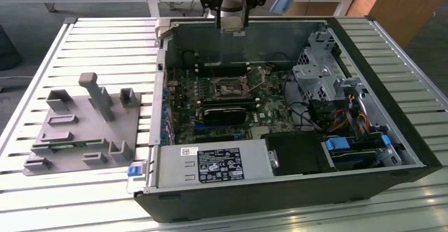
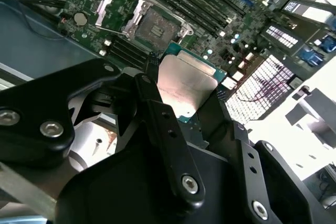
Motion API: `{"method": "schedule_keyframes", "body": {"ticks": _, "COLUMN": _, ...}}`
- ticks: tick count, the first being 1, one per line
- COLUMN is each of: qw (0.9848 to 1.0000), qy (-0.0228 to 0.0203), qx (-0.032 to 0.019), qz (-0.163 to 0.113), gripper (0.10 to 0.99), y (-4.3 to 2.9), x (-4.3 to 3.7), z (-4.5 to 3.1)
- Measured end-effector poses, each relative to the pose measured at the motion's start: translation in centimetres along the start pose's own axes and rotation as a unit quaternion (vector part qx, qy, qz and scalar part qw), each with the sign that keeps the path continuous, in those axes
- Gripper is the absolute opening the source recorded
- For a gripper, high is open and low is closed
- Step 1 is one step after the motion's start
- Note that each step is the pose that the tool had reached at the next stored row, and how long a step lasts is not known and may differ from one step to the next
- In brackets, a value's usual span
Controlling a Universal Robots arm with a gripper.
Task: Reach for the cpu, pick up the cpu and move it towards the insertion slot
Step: 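Pick up the cpu and move it towards the insertion slot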
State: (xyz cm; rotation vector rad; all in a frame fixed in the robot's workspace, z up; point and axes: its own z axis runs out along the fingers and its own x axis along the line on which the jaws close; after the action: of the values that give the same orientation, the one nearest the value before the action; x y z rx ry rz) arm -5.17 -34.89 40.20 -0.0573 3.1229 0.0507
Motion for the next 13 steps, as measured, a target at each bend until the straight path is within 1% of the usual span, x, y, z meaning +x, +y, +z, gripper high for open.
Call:
{"method": "schedule_keyframes", "body": {"ticks": 3, "qw": 1.0000, "qy": -0.0003, "qx": 0.0000, "qz": 0.000, "gripper": 0.545, "y": 0.50, "x": -0.40, "z": 0.15}}
{"method": "schedule_keyframes", "body": {"ticks": 13, "qw": 0.9999, "qy": -0.0007, "qx": -0.0001, "qz": 0.012, "gripper": 0.545, "y": 0.81, "x": -1.23, "z": 0.71}}
